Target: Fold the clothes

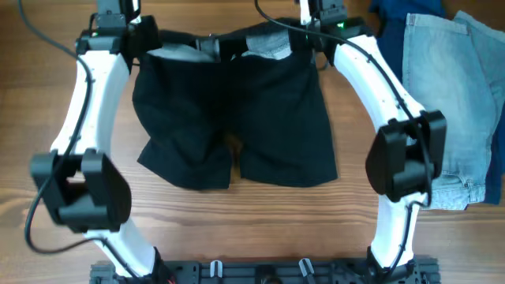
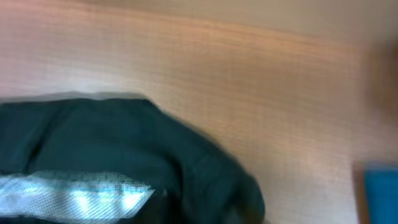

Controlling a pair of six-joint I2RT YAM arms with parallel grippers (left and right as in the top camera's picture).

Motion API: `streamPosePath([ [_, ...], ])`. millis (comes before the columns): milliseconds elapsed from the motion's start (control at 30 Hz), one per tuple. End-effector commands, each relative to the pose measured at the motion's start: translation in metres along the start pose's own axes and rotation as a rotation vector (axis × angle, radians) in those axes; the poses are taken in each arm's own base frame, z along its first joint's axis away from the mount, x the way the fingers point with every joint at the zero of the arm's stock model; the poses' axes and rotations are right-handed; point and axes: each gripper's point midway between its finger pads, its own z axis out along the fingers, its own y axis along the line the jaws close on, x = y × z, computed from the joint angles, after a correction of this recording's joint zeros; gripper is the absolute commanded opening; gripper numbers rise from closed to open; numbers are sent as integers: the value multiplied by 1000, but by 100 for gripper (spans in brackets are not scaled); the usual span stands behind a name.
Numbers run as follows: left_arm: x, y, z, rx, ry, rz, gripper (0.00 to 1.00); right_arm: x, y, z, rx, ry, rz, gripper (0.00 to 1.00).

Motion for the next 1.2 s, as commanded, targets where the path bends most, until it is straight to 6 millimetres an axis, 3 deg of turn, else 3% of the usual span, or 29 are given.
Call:
streamPosePath([
  [0,-4,5,22,-18,-20,-9,100,-27,-15,-1,31,-101,11,99],
  [67,-7,5,17,-16,-29,-10,100,-39,-20,-13,31,-133,19,99],
  [167,-9,5,-3,-16,-24,-13,100,-39,-15,-36,-24,-104,24,99],
  [267,-7,-2,-28,30,-4,-11,100,-26,-4,-59,-100,-30,28,100],
  [333,-2,-8,-31,71,18,-10,100,-9,4,-62,-147,41,34,99],
  [433,20,-8,-30,75,109,-10,100,25,7,-65,-160,178,49,100],
  [533,56,0,-37,43,260,-12,100,62,3,-74,-140,334,65,100],
  [667,98,14,-56,-22,446,-108,100,87,1,-86,-133,445,82,100],
  [800,115,19,-84,-56,525,-157,100,84,1,-107,-133,444,82,100],
  [967,126,26,-136,-84,561,-178,100,77,3,-150,-137,420,78,100],
  [1067,135,34,-162,-118,582,-193,98,74,10,-153,-188,404,42,100],
  [1167,152,38,-168,-136,616,-224,90,75,18,-146,-241,391,11,100],
])
